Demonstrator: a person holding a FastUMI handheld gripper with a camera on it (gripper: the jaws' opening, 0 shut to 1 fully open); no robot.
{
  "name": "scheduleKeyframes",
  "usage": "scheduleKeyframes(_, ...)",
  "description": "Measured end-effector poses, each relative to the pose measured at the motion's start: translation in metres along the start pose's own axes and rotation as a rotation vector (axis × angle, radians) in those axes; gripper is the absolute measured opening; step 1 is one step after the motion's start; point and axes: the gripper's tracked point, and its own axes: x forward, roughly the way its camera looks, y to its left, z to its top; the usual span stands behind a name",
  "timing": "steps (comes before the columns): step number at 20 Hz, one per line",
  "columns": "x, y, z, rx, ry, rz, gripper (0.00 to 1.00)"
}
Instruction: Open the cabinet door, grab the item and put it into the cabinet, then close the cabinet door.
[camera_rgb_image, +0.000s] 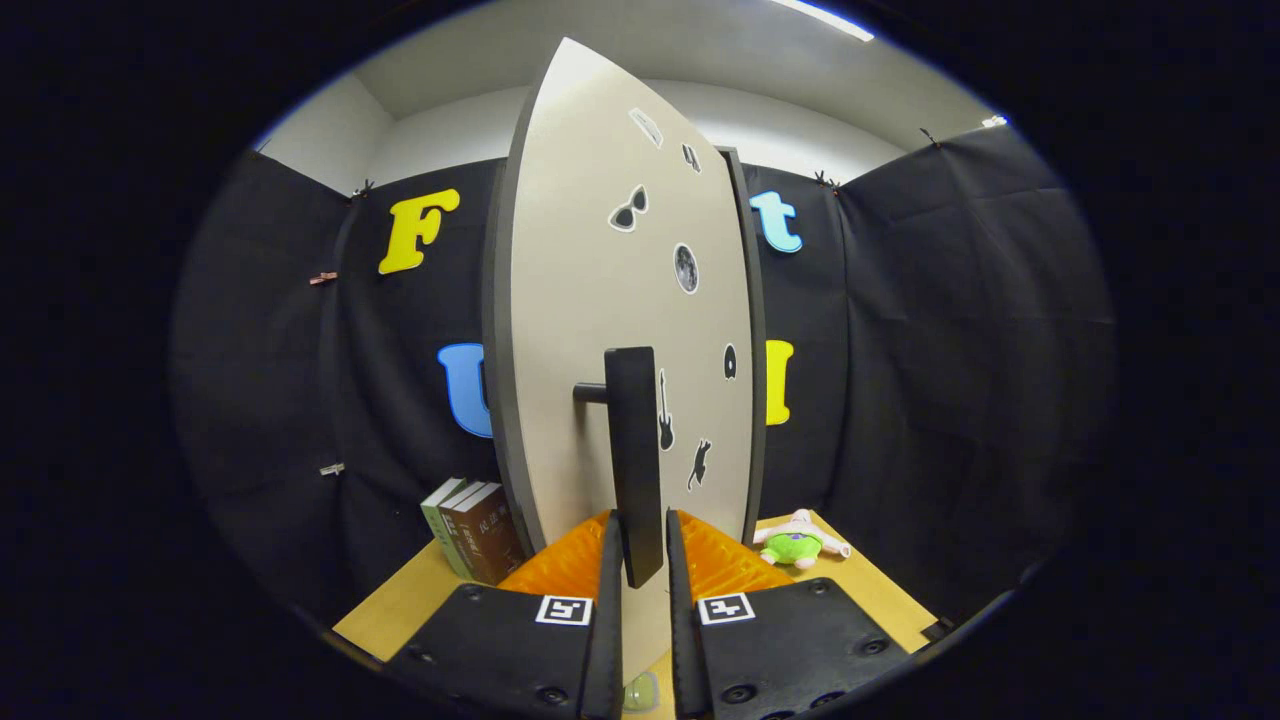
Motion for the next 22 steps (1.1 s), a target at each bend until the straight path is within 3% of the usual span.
scheduleKeyframes(5, -0.008, -0.030, 0.002, 0.020, -0.010, 0.050, 0.24)
scheduleKeyframes(11, 0.003, -0.059, -0.001, 0.055, 0.008, 0.050, 0.20)
scheduleKeyframes(22, -0.013, -0.109, 0.011, 0.032, -0.050, -0.100, 0.18)
